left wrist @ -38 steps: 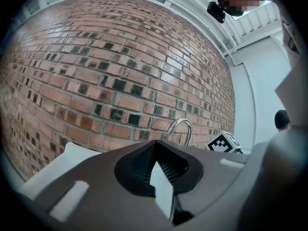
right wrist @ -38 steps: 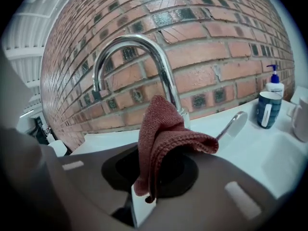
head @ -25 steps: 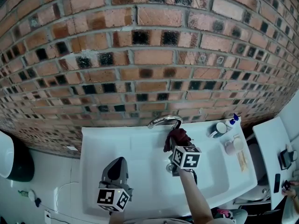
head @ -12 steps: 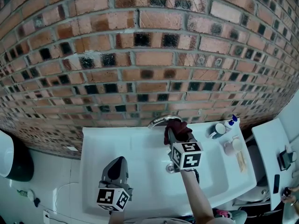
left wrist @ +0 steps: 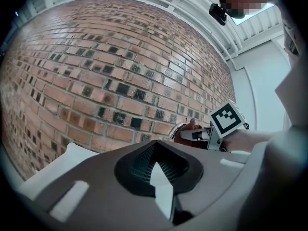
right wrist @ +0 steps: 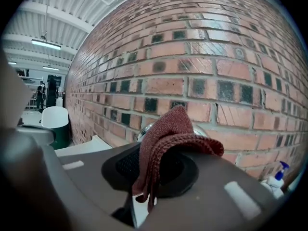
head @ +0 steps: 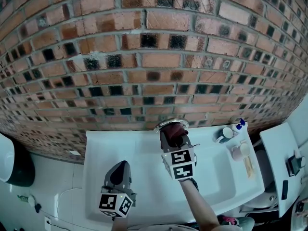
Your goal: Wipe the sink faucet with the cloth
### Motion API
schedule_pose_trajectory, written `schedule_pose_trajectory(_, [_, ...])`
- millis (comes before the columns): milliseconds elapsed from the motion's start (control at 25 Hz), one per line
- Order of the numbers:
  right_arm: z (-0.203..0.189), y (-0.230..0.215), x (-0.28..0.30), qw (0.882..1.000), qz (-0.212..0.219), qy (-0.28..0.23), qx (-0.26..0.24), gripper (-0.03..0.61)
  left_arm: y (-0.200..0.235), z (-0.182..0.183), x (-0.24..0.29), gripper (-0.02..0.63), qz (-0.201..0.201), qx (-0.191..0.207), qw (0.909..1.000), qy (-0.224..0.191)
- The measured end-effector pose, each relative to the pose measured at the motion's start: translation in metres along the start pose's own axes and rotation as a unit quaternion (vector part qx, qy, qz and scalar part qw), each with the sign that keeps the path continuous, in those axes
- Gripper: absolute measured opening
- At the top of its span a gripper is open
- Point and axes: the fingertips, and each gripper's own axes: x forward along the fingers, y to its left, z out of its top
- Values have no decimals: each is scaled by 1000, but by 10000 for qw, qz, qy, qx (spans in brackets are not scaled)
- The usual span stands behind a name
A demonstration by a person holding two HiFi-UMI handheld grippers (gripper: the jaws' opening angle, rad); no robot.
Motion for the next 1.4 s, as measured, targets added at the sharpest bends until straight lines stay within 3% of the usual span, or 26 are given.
schedule_pose_trajectory(280, [-15,21,7,9989,190,144,-392,54,2,-8,2,5,-24,-61,10000,32])
schedule_pose_trajectory(560, [-10,35,-14,9993,361,-39,-66,54,7,0,0,5,100,-70,9999,31])
schedule_pose_trajectory(800, [-1,67,-18,9960,876,-173,-36,54,6,-1,-1,5,63,-83,9999,-25])
schedule_pose_trajectory(1040, [6,52,4,9955,847,-138,396,54,7,-3,-5,5,61,-122,9999,4])
schedule_pose_trajectory(1400, [33,38,2,9964,746,-339,203,54,8,-1,-4,5,97,-132,9999,18])
